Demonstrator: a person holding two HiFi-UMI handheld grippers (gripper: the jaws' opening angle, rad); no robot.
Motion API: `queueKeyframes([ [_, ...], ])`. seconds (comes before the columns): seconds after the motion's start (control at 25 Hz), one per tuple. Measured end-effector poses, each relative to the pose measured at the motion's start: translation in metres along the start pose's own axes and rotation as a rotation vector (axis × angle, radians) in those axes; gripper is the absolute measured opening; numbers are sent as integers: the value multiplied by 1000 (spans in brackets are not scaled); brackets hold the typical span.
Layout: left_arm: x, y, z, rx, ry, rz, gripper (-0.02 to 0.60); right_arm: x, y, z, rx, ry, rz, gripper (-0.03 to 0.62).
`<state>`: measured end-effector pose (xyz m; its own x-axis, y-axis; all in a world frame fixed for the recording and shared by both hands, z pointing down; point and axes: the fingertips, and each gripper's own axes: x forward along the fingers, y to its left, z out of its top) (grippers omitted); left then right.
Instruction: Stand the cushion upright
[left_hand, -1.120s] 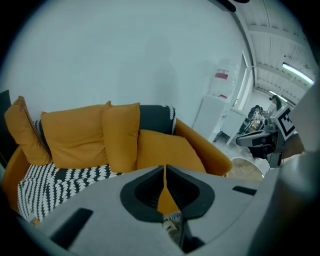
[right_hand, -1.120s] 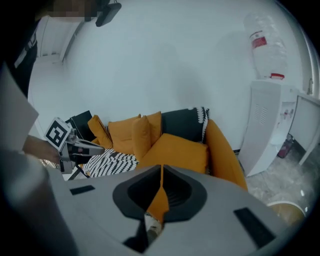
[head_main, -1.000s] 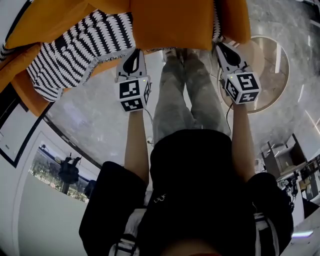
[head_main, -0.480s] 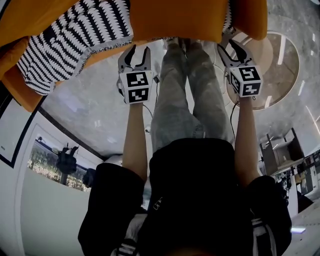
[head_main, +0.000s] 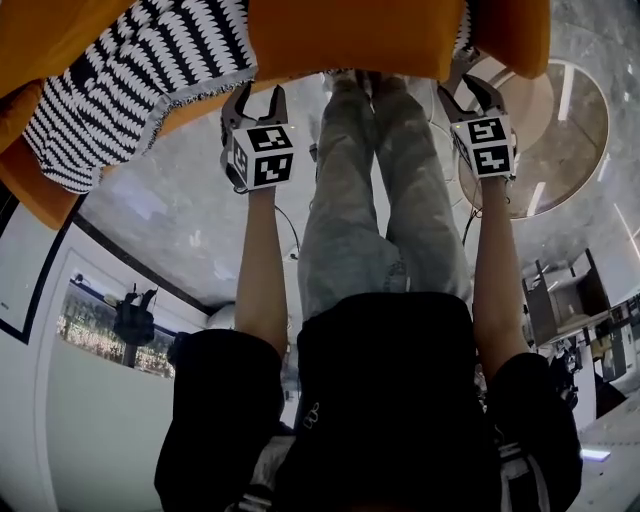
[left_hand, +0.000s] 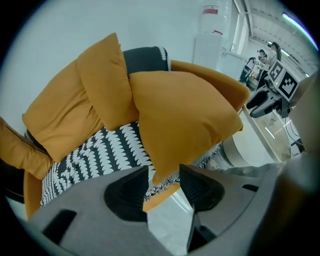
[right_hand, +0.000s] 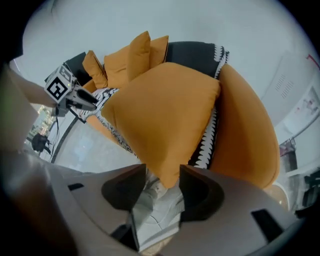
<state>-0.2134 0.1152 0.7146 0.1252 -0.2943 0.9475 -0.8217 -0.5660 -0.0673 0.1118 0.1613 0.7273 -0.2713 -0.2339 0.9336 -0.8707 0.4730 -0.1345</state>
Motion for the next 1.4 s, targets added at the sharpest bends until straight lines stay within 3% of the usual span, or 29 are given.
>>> queueKeyframes([
  [0.28, 35, 3, -10, 63, 62, 0, 176, 46, -6, -25, -53, 96, -19, 187],
  [0.44, 45, 3, -10, 45, 72, -14, 176, 63, -8, -31, 11, 112, -42, 186],
  [0.6, 50, 4, -12, 80, 79, -20, 175, 72, -4, -24, 39, 94, -54, 181],
  [0.88, 66, -3, -5, 151, 105, -11, 76, 79, -1, -21, 85, 64, -14, 61],
  [1.12, 51, -5, 0, 73, 97, -71, 38, 65, 0, -12, 165, 1, 26, 23],
  [1.4, 26, -26, 15, 69, 74, -163, 29, 24, -17, 3, 229, -73, 17, 20],
])
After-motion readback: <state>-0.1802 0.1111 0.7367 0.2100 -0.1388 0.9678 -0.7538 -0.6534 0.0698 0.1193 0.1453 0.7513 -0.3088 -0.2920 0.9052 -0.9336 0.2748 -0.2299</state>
